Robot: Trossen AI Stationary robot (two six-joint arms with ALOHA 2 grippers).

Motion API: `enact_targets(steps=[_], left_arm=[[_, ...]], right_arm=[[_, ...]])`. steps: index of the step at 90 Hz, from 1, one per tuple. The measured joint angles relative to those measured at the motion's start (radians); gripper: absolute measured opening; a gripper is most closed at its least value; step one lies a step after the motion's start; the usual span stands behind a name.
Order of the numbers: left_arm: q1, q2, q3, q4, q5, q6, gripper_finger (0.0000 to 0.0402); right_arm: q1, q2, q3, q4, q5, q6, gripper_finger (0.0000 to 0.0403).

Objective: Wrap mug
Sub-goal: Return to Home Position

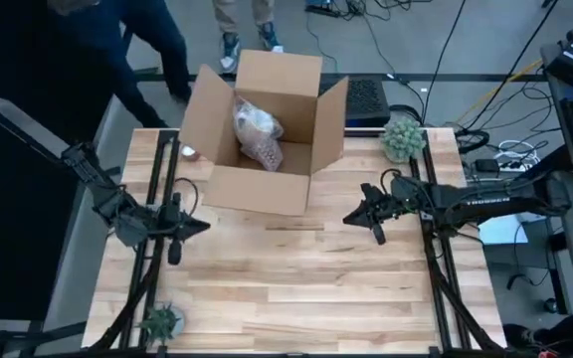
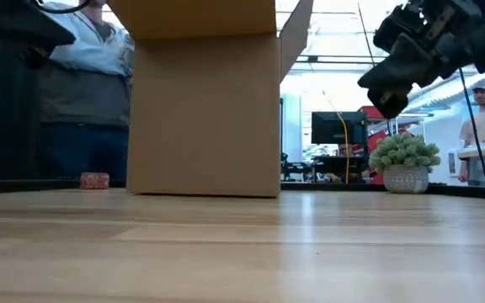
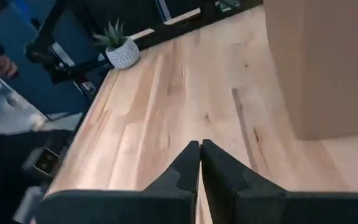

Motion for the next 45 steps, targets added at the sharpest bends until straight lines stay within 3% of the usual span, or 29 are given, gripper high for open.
enact_targets(steps=[16, 24, 36, 45], left_arm=[[0.005, -0.003, -0.048, 0.010, 0.007, 0.065, 0.0000], [0.007, -0.032, -0.105, 0.109, 0.013, 0.093, 0.0000], [0.022, -0.084, -0.202, 0.337, 0.232, 0.234, 0.0000], [0.064, -0.136, -0.257, 0.377, 0.328, 0.265, 0.0000]], right_arm=[[-0.003, 0.001, 0.000, 0.012, 0.014, -0.085, 0.0000], [-0.005, 0.000, 0.000, 0.031, 0.031, -0.122, 0.0000], [-0.006, 0.001, 0.000, 0.076, 0.029, -0.160, 0.0000], [-0.007, 0.001, 0.000, 0.076, 0.029, -0.168, 0.0000]])
